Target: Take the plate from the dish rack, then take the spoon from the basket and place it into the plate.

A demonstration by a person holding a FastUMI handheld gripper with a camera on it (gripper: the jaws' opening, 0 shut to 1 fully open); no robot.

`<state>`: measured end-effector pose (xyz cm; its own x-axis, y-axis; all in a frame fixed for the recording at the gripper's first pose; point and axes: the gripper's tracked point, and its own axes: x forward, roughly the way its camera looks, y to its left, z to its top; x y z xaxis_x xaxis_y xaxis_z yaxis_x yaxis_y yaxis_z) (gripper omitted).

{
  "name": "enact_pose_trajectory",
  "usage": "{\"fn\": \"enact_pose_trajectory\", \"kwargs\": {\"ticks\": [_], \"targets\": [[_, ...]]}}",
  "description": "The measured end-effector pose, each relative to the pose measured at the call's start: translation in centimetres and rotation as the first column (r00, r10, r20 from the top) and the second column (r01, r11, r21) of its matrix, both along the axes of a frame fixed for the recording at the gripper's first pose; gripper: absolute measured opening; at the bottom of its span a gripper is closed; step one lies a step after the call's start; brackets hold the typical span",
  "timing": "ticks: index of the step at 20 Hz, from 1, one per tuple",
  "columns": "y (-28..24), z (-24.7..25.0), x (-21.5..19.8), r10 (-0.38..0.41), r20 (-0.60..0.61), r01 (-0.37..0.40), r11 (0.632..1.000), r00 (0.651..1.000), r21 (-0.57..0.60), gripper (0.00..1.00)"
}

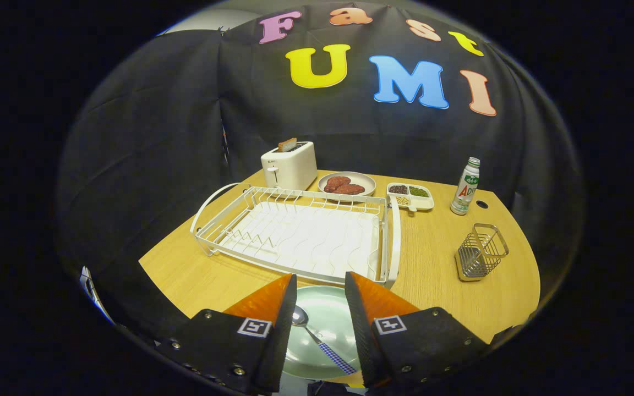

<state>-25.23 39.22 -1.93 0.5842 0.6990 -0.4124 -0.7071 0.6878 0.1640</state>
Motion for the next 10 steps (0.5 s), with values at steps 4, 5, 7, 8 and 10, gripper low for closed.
{"fn": "enact_pose_trajectory", "kwargs": {"ticks": [4,5,7,8,10], "targets": [[-0.4,1.7,0.8,-0.032,0.031,0.032,0.999,0.999,0.023,0.54],[-0.7,2.8,1.3,-0.052,0.053,0.050,0.998,0.997,0.037,0.54],[-1.1,5.7,2.2,-0.085,0.092,0.078,0.994,0.992,0.079,0.54],[-1.4,7.3,2.7,-0.105,0.113,0.094,0.990,0.988,0.103,0.54],[-2.2,10.9,4.0,-0.152,0.163,0.128,0.980,0.975,0.150,0.54]]}}
